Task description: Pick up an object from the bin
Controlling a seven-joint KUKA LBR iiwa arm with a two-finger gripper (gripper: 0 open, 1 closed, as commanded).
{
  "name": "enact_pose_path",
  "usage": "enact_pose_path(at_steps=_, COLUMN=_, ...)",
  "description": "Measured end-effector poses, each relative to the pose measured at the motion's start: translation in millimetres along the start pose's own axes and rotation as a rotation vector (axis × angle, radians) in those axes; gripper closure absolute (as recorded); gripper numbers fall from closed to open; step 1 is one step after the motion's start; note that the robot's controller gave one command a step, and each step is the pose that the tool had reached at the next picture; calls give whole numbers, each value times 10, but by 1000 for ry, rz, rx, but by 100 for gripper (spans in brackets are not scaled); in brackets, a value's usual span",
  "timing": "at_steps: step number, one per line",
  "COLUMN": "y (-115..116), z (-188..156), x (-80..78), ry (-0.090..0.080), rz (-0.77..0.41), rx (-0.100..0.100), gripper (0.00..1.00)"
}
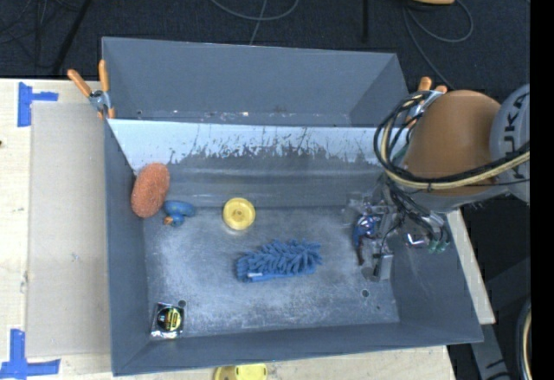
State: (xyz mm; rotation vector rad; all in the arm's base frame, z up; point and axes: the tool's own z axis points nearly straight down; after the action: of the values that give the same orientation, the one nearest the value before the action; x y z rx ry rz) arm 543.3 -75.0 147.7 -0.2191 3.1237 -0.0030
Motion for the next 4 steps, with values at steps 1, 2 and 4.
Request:
enact_pose_path(at_steps=1, y=126, z=416, x=-190, ry=9, rz=-35, rx=-3, gripper=0)
enact_pose_path(at_steps=2, y=350, z=723, x=-262, ry=10, rz=5, rx=-3, gripper=0)
enact_pose_path(at_steps=4, y=1185, z=774, x=-456, ry=9, rz=-110, rx=-4, gripper=100)
